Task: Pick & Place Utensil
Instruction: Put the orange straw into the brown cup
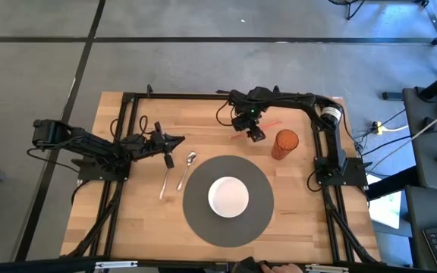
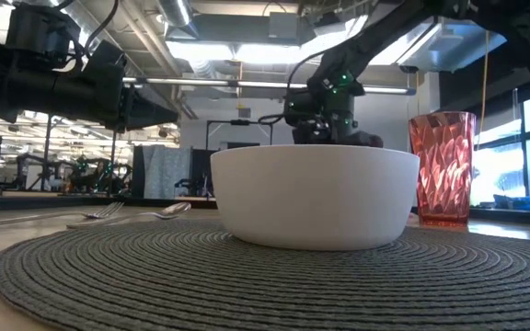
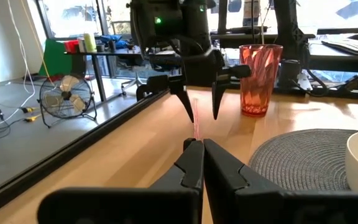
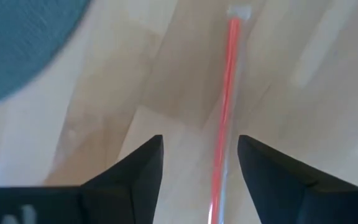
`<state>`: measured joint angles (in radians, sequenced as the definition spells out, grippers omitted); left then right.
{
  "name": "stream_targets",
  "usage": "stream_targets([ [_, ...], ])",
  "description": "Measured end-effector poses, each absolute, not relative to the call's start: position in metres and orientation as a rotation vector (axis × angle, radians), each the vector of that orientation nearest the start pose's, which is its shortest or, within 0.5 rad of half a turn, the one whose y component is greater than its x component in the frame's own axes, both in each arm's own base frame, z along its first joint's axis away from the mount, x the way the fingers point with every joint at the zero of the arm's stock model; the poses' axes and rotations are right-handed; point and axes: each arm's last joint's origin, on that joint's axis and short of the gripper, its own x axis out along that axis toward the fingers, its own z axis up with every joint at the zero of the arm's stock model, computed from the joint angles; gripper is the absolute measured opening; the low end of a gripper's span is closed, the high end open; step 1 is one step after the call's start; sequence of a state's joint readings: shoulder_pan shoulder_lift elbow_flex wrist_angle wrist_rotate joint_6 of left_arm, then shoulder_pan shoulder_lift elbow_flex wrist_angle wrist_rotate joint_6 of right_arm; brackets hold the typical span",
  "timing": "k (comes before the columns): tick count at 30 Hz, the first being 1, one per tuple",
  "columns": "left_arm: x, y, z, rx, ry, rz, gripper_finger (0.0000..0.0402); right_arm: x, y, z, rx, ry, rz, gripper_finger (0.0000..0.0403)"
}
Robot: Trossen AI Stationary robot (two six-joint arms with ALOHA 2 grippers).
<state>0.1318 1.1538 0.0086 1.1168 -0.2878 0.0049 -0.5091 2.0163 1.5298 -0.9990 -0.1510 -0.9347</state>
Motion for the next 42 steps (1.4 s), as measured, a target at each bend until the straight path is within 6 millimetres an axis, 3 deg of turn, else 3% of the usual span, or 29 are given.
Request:
stream_targets([
  [14,0.162,0.03,0.144,-0.01,0.025,0.418,0.0003,0.332,-0.186,0.155,-0.291,1.402,0.281,0.0204],
  [23,0.162,0.03,0.144,-0.03,0.021,0.418,0.0005,0.327,-0.19,0.147,-0.263,1.389,0.231,0.02],
  [28,0.162,0.03,0.144,-0.03,0.02,0.418,0.0006,0.329,-0.189,0.147,-0.273,1.388,0.222,0.0152],
  [36,0.162,0.03,0.144,-0.03,0.014,0.418,0.0006,0.33,-0.189,0.147,-0.28,1.381,0.216,0.0019],
  [42,0.162,0.03,0.145,-0.037,0.003,0.429,0.0006,0.336,-0.193,0.155,-0.295,1.394,0.15,0.0016],
])
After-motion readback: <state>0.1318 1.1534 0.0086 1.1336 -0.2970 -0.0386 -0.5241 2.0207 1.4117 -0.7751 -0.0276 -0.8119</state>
